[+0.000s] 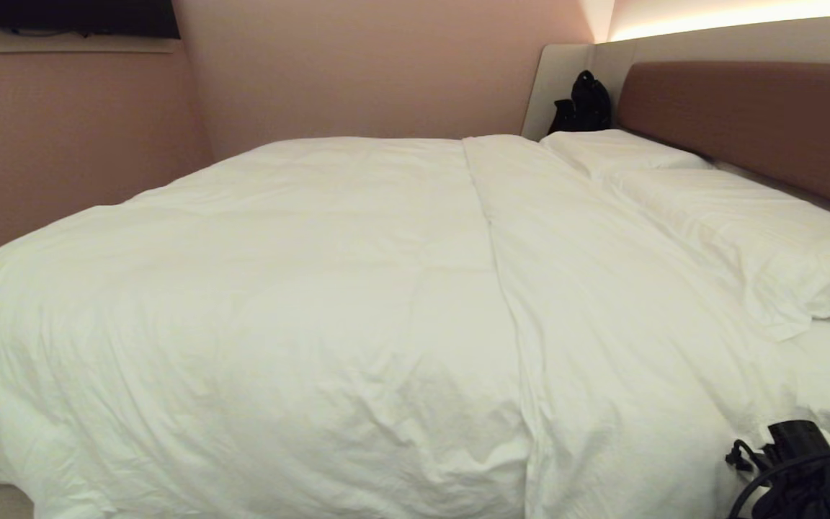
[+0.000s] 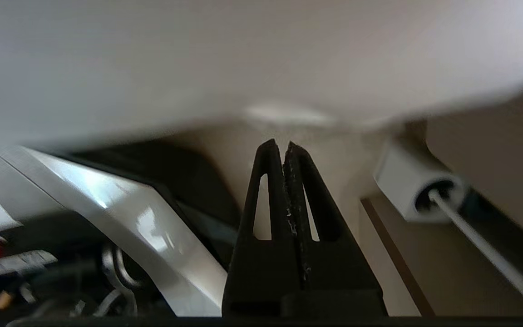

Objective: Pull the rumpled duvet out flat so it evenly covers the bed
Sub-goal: Flatten the corners of the folded blanket

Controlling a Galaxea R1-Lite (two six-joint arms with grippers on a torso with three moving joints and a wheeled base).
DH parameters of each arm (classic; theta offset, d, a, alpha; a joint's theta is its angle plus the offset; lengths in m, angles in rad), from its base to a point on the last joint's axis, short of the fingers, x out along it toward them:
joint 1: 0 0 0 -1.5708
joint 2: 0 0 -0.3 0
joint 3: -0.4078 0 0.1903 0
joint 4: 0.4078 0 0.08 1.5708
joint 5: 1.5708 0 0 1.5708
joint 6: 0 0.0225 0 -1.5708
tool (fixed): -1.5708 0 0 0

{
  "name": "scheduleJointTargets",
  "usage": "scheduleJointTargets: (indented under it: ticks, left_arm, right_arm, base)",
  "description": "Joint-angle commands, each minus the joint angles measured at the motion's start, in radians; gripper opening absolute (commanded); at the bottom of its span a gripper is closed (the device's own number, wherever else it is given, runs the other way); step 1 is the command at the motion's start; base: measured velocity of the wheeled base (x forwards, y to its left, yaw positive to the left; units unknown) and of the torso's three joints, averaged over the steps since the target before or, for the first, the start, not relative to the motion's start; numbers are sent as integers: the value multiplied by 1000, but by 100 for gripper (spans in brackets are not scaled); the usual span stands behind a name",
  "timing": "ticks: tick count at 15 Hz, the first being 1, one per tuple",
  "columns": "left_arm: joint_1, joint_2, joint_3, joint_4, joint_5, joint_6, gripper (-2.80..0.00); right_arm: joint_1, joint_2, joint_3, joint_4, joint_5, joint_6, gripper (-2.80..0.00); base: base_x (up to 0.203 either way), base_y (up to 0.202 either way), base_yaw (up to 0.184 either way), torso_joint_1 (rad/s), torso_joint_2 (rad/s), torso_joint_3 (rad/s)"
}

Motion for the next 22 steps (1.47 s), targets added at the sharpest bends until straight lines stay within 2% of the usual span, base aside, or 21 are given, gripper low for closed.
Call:
scheduleJointTargets:
  ticks: [1, 5, 9, 13, 15, 18, 20, 22]
  left_arm:
    - [0, 0, 0, 0, 1, 0, -280]
    - [0, 0, 0, 0, 1, 0, -280]
    - [0, 0, 0, 0, 1, 0, -280]
    - [0, 0, 0, 0, 1, 0, -280]
    - [0, 0, 0, 0, 1, 0, -280]
    - [0, 0, 0, 0, 1, -1, -280]
    - [0, 0, 0, 0, 1, 0, -280]
    - [0, 0, 0, 0, 1, 0, -280]
  right_arm:
    - [15, -2, 44, -3, -8, 2, -280]
    - [30, -10, 88, -11, -16, 5, -280]
    - [31, -116, 163, -113, -19, 5, -280]
    - [31, -377, 167, -145, -72, -20, -280]
    - [31, -531, 127, -141, -113, -44, -280]
    - [31, -729, 8, -86, -133, -65, -280]
    - [32, -820, -99, 25, -135, -70, -280]
    - [32, -876, -144, 131, -128, -70, -280]
  base:
    - [0, 0, 0, 0, 0, 0]
    - [0, 0, 0, 0, 0, 0]
    - [0, 0, 0, 0, 0, 0]
    - [0, 0, 0, 0, 0, 0]
    - [0, 0, 0, 0, 0, 0]
    - [0, 0, 0, 0, 0, 0]
    - [0, 0, 0, 0, 0, 0]
    - [0, 0, 0, 0, 0, 0]
